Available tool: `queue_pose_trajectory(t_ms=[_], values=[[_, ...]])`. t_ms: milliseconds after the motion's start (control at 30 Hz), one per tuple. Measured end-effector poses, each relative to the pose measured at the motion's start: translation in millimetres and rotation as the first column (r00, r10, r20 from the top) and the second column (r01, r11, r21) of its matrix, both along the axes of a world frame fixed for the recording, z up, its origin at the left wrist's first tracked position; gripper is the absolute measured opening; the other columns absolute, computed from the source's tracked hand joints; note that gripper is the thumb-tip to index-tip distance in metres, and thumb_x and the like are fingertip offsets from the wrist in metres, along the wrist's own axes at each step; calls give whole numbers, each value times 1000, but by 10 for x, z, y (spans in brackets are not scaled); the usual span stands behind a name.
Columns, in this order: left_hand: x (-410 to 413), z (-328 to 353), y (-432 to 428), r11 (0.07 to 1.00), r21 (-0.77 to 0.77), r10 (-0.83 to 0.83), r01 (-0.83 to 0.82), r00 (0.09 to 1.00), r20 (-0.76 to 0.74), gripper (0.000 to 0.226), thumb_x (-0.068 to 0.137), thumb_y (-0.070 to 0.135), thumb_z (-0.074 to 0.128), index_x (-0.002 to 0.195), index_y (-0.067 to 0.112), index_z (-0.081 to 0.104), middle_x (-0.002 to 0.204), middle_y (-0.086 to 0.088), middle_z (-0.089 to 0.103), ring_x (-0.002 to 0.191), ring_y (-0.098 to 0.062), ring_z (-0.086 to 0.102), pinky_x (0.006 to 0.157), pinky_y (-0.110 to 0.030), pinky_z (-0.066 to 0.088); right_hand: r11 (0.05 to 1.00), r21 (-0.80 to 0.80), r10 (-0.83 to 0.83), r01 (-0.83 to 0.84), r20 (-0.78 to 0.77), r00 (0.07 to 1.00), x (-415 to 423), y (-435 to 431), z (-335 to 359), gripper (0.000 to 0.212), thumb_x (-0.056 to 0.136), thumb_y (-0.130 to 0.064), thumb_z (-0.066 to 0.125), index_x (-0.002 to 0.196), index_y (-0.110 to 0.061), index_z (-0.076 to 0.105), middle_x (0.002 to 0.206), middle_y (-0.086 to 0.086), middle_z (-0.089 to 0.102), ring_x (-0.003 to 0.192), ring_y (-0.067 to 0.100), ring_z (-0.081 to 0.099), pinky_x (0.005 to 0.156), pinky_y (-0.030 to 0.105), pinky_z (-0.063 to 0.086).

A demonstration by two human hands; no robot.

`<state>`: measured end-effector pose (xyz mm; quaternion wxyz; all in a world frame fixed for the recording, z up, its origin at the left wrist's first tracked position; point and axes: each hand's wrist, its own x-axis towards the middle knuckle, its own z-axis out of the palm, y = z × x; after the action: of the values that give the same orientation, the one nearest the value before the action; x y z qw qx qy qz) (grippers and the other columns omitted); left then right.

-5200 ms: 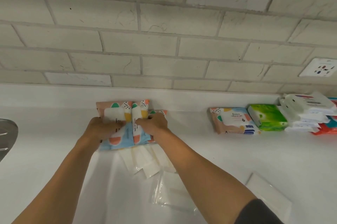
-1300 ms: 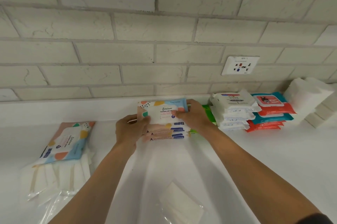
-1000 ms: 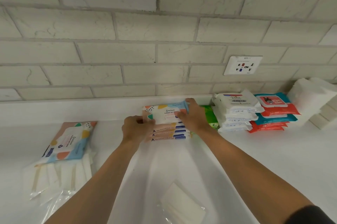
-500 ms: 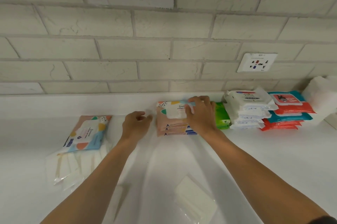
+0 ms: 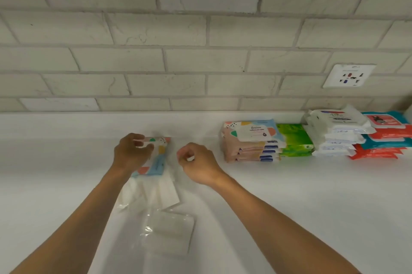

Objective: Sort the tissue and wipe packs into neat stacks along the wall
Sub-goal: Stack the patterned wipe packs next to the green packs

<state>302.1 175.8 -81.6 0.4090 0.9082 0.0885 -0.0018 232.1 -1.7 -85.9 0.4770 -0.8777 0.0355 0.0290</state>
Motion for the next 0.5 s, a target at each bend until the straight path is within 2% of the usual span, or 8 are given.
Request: queue_pose_trajectory(t_ms=[67, 167, 233, 300, 400, 500], values=[[22, -29, 107, 998, 55, -21, 22, 1000, -15, 38, 86, 23, 69, 121, 13, 58, 116, -7, 65, 93, -21, 57, 81, -30, 49, 1000, -3, -3, 2, -64, 998, 67, 168, -31, 24, 93, -25, 58, 115, -17, 63, 116, -1, 67, 109, 15, 61, 81, 17, 43], [93, -45, 234, 976, 199, -86, 90, 996, -28, 43, 86, 26, 68, 124, 13, 53, 121, -9, 64, 105, -29, 60, 91, -37, 52, 1000, -12, -14, 13, -108, 994, 184, 370, -34, 34, 95, -29, 56, 126, -17, 55, 124, 4, 61, 113, 20, 58, 83, 21, 44], [144, -70, 310, 955, 268, -118, 127, 992, -48, 48, 85, 29, 67, 128, 14, 50, 122, -10, 62, 114, -31, 56, 98, -38, 47, 999, -39, -21, 16, -122, 992, 269, 463, -49, 37, 94, -28, 56, 129, -16, 53, 127, 7, 60, 116, 23, 57, 91, 27, 46], [174, -98, 375, 934, 319, -138, 161, 986, -94, 53, 85, 34, 65, 131, 16, 47, 123, -10, 61, 117, -31, 52, 98, -36, 43, 999, -40, -29, 23, -172, 985, 352, 561, -92, 40, 93, -30, 57, 131, -17, 50, 128, 9, 59, 117, 27, 57, 99, 34, 47], [202, -144, 430, 913, 345, -155, 218, 967, -200, 53, 87, 37, 62, 131, 13, 46, 122, -8, 62, 113, -32, 55, 96, -35, 41, 998, -42, -61, 53, -226, 972, 456, 708, -162, 45, 91, -36, 58, 131, -20, 47, 127, 7, 60, 118, 30, 56, 99, 43, 49], [226, -178, 430, 923, 308, -155, 230, 956, -251, 58, 85, 41, 66, 131, 9, 48, 124, -9, 62, 115, -32, 55, 95, -37, 43, 990, -88, -125, 108, -216, 968, 547, 801, -215, 44, 89, -38, 59, 127, -19, 48, 124, 6, 60, 117, 30, 56, 99, 45, 47]])
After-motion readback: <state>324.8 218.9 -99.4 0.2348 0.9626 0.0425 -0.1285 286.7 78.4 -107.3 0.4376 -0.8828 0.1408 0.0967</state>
